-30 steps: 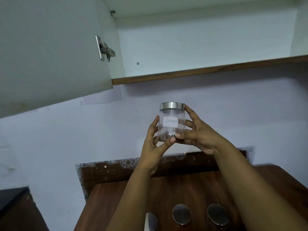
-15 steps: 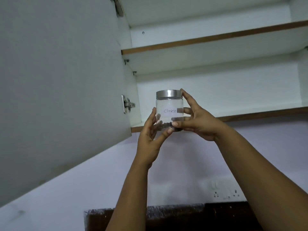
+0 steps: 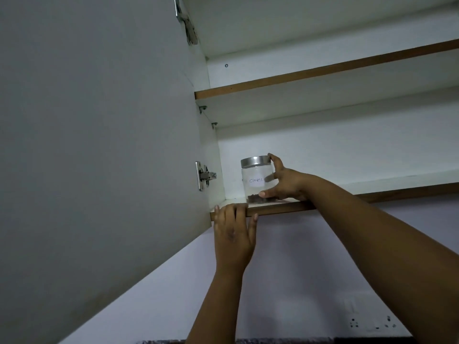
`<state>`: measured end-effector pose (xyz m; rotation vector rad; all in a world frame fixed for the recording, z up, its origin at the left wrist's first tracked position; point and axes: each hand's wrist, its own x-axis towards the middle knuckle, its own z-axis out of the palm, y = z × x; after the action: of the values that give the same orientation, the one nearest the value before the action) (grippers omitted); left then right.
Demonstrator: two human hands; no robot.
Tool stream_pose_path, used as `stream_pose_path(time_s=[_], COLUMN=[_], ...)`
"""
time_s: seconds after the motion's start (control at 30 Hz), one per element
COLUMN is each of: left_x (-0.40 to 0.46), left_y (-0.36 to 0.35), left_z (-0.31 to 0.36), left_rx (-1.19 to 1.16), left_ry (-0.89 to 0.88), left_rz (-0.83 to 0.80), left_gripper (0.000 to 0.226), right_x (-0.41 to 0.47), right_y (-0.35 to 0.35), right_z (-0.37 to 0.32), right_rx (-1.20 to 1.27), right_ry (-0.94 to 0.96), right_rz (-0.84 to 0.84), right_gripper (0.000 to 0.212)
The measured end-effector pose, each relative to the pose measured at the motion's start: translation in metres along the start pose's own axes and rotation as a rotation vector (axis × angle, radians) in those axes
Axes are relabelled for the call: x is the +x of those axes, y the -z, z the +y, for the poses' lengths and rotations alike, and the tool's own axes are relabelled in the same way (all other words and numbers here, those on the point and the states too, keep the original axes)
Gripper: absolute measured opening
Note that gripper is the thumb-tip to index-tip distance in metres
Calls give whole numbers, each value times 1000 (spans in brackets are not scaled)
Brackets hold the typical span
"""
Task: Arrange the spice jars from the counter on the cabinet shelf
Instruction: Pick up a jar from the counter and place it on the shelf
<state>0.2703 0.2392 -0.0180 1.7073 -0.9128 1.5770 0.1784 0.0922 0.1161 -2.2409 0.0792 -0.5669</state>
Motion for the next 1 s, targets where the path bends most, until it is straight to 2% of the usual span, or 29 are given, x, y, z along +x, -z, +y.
stream_pose_path(time_s=[0.23, 0.5, 1.0], left_x=[0, -1, -3], left_y=[-15, -13, -10], left_z=[-8, -5, -1], left_rx=[125, 142, 124], left_ry=[-68, -54, -30], left_rz=[97, 84, 74], left_gripper=[35, 34, 33], right_x=[50, 59, 67], right_y=[-38, -46, -52], right_z=[-5, -6, -1], right_rx=[-97, -346, -400], right_ry=[1, -6, 16], right_rz=[-46, -101, -96], right_gripper=[123, 90, 85])
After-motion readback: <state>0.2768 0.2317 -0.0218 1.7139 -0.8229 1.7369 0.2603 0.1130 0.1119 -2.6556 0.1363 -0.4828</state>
